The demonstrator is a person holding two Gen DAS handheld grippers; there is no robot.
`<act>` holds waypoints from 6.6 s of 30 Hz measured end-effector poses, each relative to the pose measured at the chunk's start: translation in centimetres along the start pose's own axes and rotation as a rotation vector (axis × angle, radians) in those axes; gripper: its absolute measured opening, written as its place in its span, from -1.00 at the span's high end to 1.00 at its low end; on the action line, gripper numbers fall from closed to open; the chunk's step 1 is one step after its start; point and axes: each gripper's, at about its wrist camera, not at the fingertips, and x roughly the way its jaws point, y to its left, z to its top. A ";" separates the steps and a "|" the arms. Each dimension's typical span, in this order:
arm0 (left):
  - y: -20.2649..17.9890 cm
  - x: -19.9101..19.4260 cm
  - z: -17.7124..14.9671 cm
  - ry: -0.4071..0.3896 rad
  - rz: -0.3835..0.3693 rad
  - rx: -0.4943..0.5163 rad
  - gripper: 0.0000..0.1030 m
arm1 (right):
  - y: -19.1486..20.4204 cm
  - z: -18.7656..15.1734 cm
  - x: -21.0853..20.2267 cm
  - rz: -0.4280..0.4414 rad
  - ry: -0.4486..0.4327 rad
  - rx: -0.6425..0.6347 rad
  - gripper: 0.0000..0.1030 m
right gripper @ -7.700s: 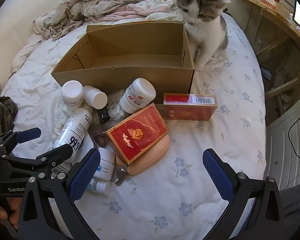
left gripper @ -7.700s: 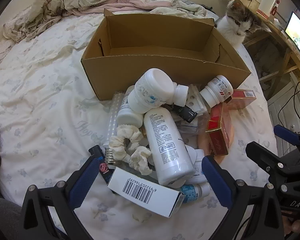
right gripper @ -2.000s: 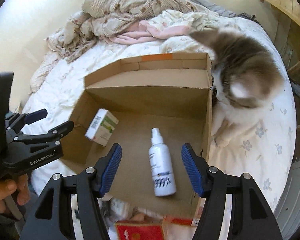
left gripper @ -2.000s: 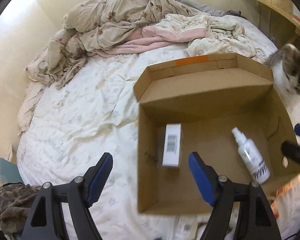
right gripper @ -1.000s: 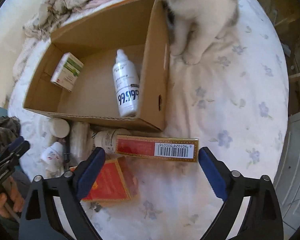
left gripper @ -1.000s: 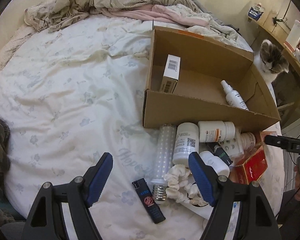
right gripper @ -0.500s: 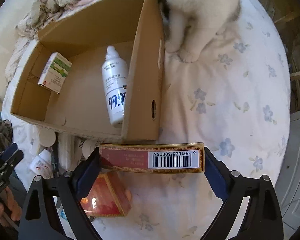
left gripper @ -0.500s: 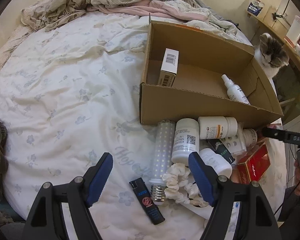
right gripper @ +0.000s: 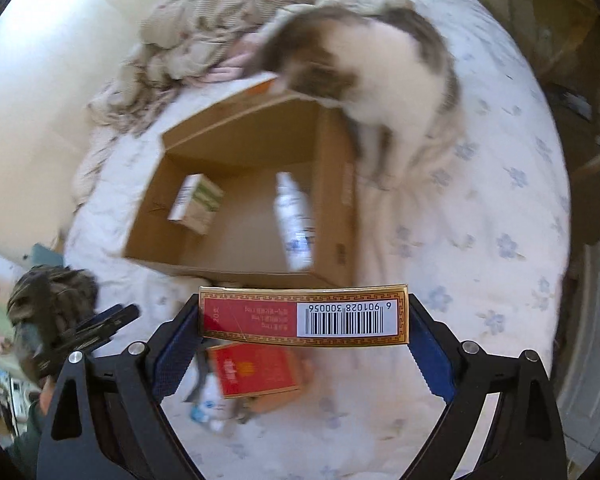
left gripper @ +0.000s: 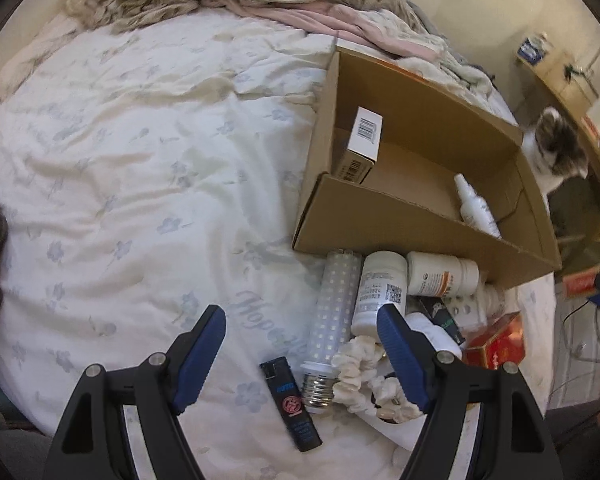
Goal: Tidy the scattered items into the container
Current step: 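Grasp the white round pill jar with the left gripper while right holds red box, then lower the pill jar and red box into the cardboard box, open both grippers, then move both grippers back over the remaining pile, then grasp the tall red box upright with the right gripper, then grasp the white HP power bank with the left gripper while right holds red box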
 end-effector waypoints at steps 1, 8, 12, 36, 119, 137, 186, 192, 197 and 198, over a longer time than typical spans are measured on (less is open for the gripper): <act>0.0 -0.1 0.0 0.002 -0.019 -0.005 -0.52 | 0.4 0.0 0.1 0.006 0.004 -0.011 -0.85; -3.6 0.6 1.0 0.029 -0.076 0.157 -0.32 | 2.6 0.5 0.9 0.046 0.018 -0.049 -0.85; -5.6 3.6 1.2 0.140 -0.048 0.242 0.19 | 3.1 0.6 0.9 0.059 0.007 -0.063 -0.85; -6.2 -4.3 0.7 0.031 -0.015 0.286 0.31 | 5.7 0.9 1.3 0.121 0.018 -0.098 -0.84; -0.4 -2.4 0.1 0.010 -0.171 0.002 -0.46 | -0.8 3.2 4.5 0.535 -0.082 0.343 -1.00; -1.0 -1.4 -0.3 0.058 -0.180 -0.001 -0.46 | 3.4 -5.7 4.8 -0.152 0.136 -0.227 -1.00; -9.7 -0.3 -5.8 0.210 -0.182 0.437 -0.20 | 3.5 -2.8 7.8 0.000 0.213 -0.082 0.52; -12.5 1.9 -7.9 0.241 -0.008 0.630 0.05 | 4.1 -3.3 7.0 0.016 0.168 -0.071 0.53; -12.2 3.3 -7.3 0.234 0.034 0.626 0.17 | 4.8 -3.8 7.5 -0.025 0.187 -0.124 0.53; -12.1 3.4 -7.1 0.235 0.035 0.617 0.18 | 5.2 -4.1 7.9 -0.035 0.214 -0.151 0.53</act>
